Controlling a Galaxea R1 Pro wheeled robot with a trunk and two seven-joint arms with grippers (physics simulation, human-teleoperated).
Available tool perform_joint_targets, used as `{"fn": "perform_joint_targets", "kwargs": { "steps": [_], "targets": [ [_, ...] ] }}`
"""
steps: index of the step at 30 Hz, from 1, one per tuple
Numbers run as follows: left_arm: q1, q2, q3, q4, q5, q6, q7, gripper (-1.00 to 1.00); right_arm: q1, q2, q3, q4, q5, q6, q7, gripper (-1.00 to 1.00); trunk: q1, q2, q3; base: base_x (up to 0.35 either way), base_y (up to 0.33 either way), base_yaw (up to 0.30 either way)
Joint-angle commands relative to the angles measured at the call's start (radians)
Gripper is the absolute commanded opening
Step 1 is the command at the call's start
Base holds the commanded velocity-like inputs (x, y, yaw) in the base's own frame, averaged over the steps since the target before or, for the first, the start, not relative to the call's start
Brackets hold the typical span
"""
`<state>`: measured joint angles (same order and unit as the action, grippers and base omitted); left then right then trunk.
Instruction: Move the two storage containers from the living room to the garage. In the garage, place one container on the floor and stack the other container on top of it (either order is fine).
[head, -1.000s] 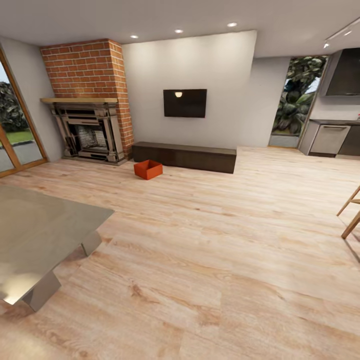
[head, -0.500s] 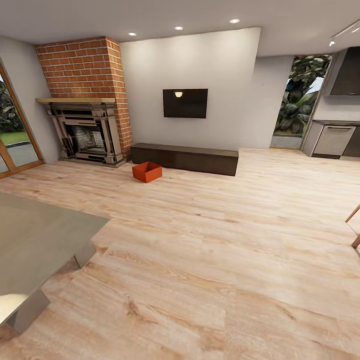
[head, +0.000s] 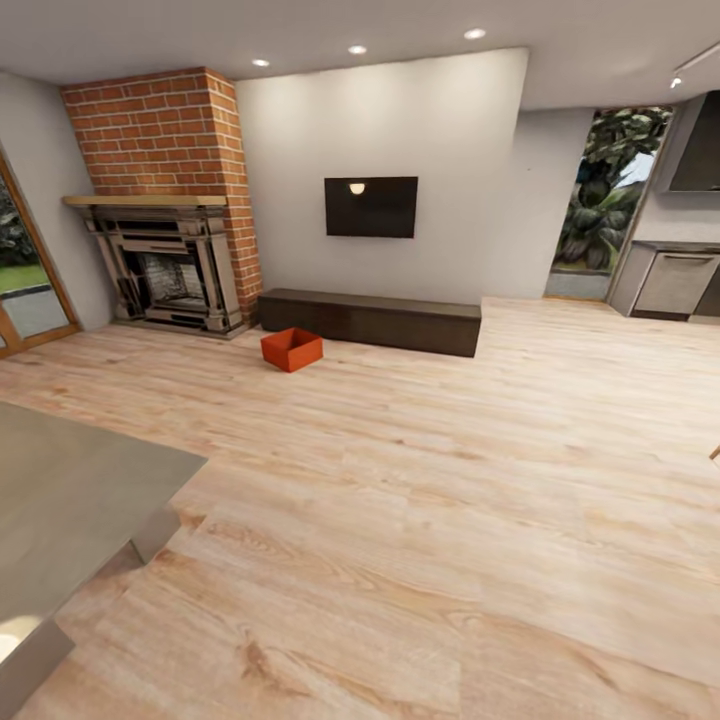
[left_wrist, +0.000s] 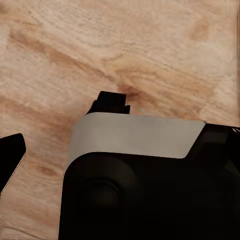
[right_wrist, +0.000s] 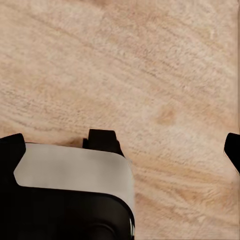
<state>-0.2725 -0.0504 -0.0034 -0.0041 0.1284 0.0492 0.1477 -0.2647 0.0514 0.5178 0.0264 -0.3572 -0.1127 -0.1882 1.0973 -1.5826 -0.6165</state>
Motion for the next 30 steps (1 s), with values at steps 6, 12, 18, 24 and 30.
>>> {"fn": "perform_joint_targets", "kwargs": {
  "steps": [6, 12, 18, 24, 30],
  "targets": [
    [0.0, 0.0, -0.001, 0.0, 0.009, 0.003, 0.003, 1.0, -0.001, 0.001, 0.008, 0.003, -0.009, -0.005, -0.001, 1.0, 0.001, 0.0, -0.001, 0.322, 0.0, 0.0],
    [0.0, 0.0, -0.001, 0.0, 0.009, 0.003, 0.003, 1.0, -0.001, 0.001, 0.008, 0.003, -0.009, -0.005, -0.001, 1.0, 0.001, 0.0, -0.001, 0.322, 0.0, 0.0],
    [0.0, 0.0, -0.001, 0.0, 0.009, 0.003, 0.003, 1.0, -0.001, 0.001, 0.008, 0.003, -0.009, -0.005, -0.002, 1.0, 0.001, 0.0, -0.001, 0.322, 0.0, 0.0],
    [0.0, 0.0, -0.001, 0.0, 0.008, 0.003, 0.003, 1.0, -0.001, 0.001, 0.008, 0.003, -0.009, -0.005, -0.002, 1.0, 0.001, 0.0, -0.001, 0.322, 0.0, 0.0],
    [0.0, 0.0, -0.001, 0.0, 0.008, 0.003, 0.003, 1.0, -0.001, 0.001, 0.008, 0.003, -0.009, -0.005, -0.002, 1.0, 0.001, 0.0, -0.001, 0.322, 0.0, 0.0]
  ]
}}
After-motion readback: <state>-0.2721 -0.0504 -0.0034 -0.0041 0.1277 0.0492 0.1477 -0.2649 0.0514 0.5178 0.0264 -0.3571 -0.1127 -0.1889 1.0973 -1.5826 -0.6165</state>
